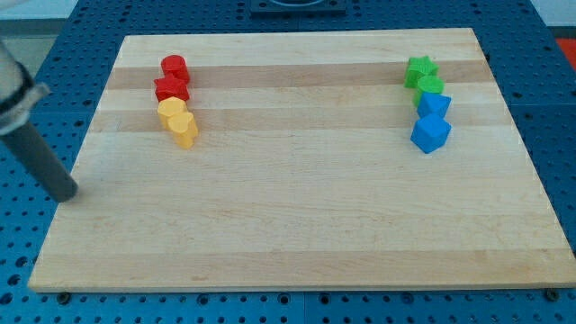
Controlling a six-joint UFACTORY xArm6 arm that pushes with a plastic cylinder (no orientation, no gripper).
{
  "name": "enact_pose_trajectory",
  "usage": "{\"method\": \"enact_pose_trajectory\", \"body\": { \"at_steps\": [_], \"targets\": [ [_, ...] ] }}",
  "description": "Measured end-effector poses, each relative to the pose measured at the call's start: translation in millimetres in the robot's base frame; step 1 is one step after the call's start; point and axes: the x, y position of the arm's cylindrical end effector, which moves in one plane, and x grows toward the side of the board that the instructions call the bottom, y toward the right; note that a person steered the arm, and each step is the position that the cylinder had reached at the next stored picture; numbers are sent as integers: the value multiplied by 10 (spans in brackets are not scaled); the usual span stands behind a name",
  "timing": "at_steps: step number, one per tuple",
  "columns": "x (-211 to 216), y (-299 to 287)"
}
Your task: Push red star closer to green star
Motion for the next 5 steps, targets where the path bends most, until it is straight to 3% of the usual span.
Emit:
{"method": "enact_pose_trajectory", "body": {
  "at_steps": [2,3,5],
  "targets": [
    [-30,-11],
    [-327,-18],
    [-1804,69]
  ]
}}
